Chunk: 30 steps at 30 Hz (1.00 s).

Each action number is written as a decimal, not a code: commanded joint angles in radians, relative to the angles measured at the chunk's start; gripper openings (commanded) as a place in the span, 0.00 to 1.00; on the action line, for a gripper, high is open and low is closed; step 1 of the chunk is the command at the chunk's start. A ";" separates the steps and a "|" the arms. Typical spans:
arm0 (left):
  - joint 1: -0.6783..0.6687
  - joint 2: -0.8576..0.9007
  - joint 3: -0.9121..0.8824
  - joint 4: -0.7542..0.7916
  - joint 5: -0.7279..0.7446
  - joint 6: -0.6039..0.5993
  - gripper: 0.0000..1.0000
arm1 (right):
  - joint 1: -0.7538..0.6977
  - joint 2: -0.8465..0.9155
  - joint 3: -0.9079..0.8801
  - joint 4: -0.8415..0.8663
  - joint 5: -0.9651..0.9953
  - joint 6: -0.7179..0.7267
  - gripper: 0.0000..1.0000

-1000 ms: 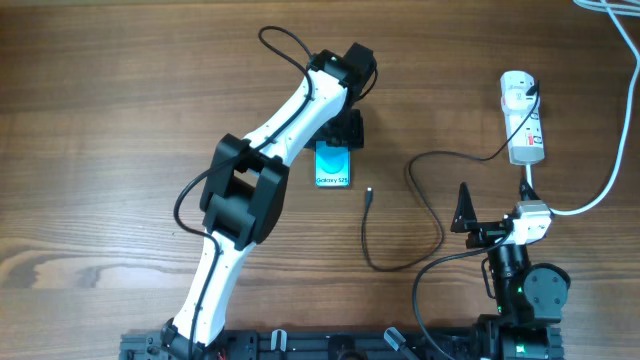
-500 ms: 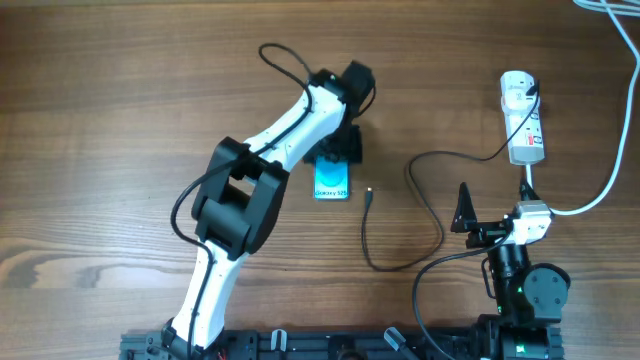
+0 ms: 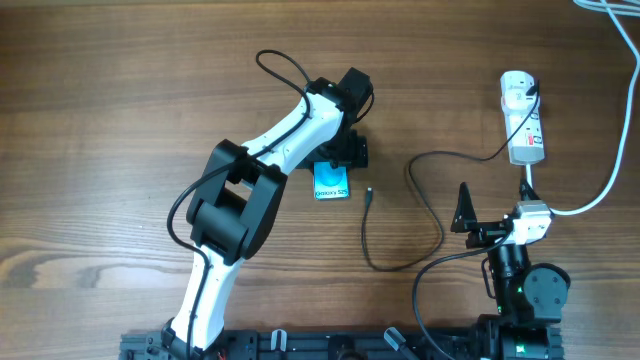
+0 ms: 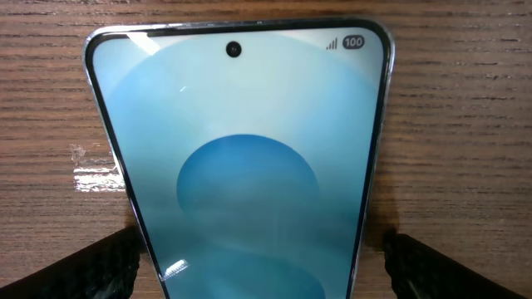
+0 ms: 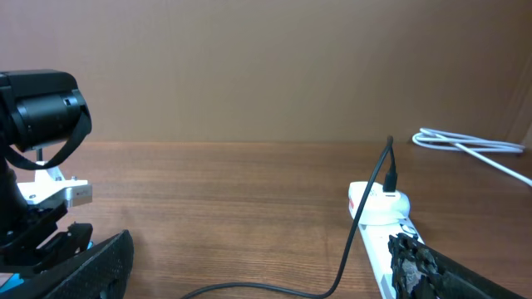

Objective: Plug charger to phone and switch on socket
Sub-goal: 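Lift the phone off the table with the left gripper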

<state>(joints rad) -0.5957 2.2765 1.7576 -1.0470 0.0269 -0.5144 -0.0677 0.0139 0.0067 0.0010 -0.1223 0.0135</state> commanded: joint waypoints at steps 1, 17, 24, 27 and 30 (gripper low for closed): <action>0.003 0.014 -0.026 -0.003 0.006 -0.045 1.00 | 0.004 0.002 -0.002 0.005 0.011 -0.011 1.00; 0.004 0.014 -0.026 -0.013 0.006 -0.078 0.81 | 0.004 0.002 -0.002 0.005 0.011 -0.011 1.00; 0.004 0.014 -0.026 -0.019 0.006 -0.077 0.64 | 0.004 0.002 -0.002 0.005 0.011 -0.010 1.00; 0.004 0.014 -0.026 -0.020 0.006 -0.077 0.62 | 0.004 0.002 -0.002 0.005 0.011 -0.011 1.00; 0.004 0.014 -0.024 -0.032 0.006 -0.077 0.62 | 0.004 0.002 -0.002 0.005 0.011 -0.011 1.00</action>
<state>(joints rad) -0.5949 2.2734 1.7550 -1.0664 0.0242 -0.5842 -0.0677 0.0139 0.0067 0.0010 -0.1223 0.0135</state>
